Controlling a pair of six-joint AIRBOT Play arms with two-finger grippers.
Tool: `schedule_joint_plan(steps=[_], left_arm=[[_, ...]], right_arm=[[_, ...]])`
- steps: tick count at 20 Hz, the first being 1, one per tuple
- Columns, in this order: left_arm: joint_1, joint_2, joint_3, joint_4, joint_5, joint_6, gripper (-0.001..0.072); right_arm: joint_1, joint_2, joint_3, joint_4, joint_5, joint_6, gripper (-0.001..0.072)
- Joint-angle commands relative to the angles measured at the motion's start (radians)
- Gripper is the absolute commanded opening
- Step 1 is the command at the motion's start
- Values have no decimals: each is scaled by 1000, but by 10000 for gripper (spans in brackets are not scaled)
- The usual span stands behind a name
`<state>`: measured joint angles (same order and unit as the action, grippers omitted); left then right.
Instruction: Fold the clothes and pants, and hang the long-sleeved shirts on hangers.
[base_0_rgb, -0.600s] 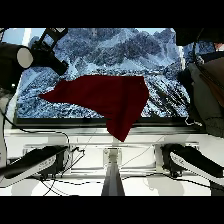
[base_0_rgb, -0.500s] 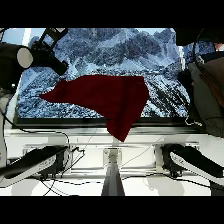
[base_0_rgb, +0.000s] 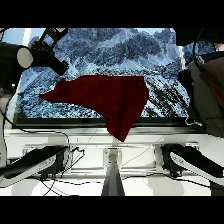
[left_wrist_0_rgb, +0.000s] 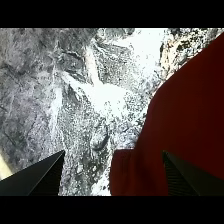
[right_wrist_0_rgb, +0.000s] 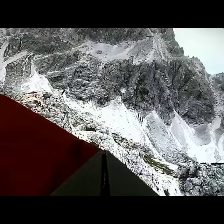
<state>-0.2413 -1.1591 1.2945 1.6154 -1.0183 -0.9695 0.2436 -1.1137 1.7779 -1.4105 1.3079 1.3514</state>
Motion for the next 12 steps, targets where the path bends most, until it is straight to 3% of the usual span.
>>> schedule_joint_plan(steps=[1,3,7,12], left_arm=[[0,1,0,0,0,0,687],[0,1,0,0,0,0,686],[0,1,0,0,0,0,686],[0,1,0,0,1,0,686]], right_arm=[[1,-1,0,-5,-52,0,17],[-9,-12,0,-46,-44,0,16],[-84,-44,-67,-79,294,-82,15],[-187,-33,-496,48,283,-91,15]])
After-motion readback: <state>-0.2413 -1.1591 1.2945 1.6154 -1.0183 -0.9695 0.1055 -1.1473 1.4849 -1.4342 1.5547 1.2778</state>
